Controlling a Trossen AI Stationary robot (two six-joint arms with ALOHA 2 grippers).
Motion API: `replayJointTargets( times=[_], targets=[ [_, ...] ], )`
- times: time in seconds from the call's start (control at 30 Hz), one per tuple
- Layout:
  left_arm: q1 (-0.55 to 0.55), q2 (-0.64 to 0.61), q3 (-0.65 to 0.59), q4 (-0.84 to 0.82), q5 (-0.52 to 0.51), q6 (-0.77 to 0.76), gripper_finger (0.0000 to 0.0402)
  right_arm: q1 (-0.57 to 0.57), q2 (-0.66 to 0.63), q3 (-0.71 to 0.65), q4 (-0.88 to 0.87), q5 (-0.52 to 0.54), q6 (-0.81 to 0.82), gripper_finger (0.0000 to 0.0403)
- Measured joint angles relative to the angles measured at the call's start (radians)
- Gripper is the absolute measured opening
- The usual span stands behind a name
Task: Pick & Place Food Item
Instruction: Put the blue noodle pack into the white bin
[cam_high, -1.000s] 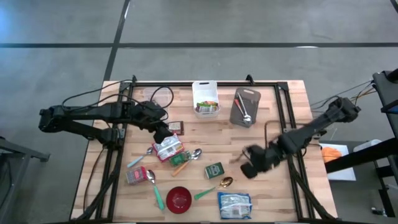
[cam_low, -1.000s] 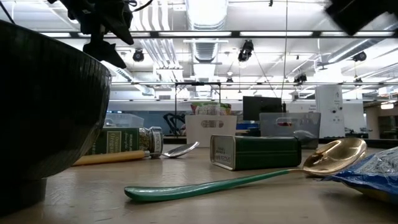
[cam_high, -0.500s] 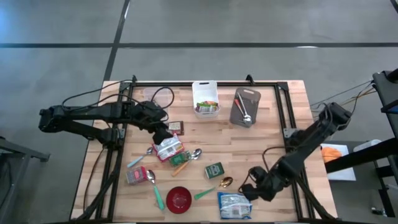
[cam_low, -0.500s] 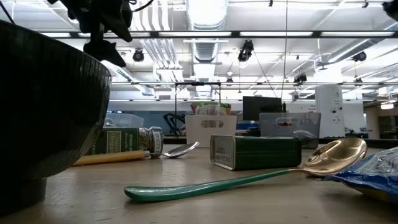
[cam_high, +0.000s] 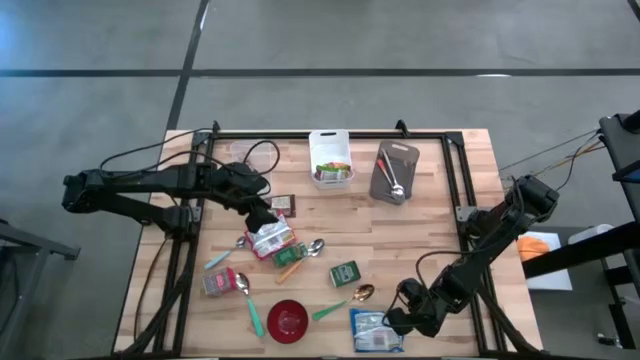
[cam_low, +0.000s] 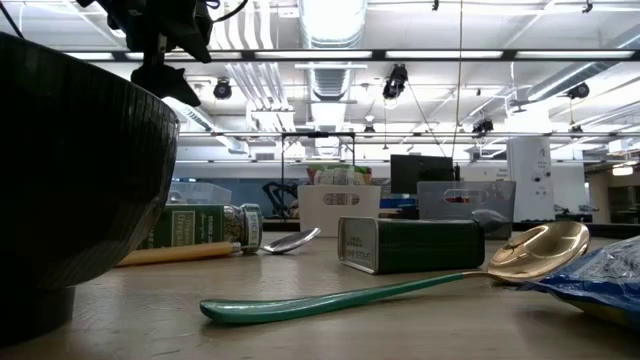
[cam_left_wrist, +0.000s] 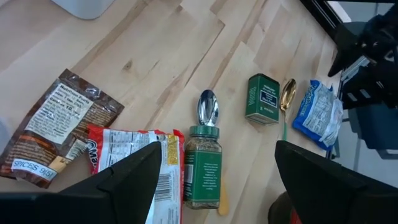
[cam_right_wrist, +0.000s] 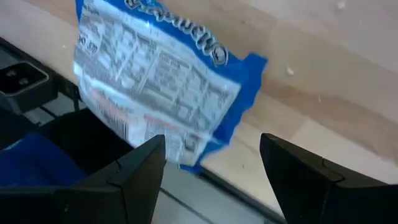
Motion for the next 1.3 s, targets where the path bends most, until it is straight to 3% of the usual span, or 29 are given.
replayJointTargets(
  times=[0.37, 0.93, 1.3],
  targets=[
    [0.0, 0.0, 0.0, 0.0, 0.03, 0.031, 0.0319, 0.054, 0.004, -0.095, 0.156, 0.152, 0.028, 0.0258],
    [0.0, 0.0, 0.0, 0.001, 0.051, -0.047, 0.0319, 0.106, 0.113, -0.095, 0.352, 0.21, 0.03, 0.0255],
    [0.0, 0.0, 0.0, 0.0, 0.078, -0.087, 0.0319, 0.105, 0.113, -0.105, 0.337, 0.276, 0.022, 0.015]
  ],
)
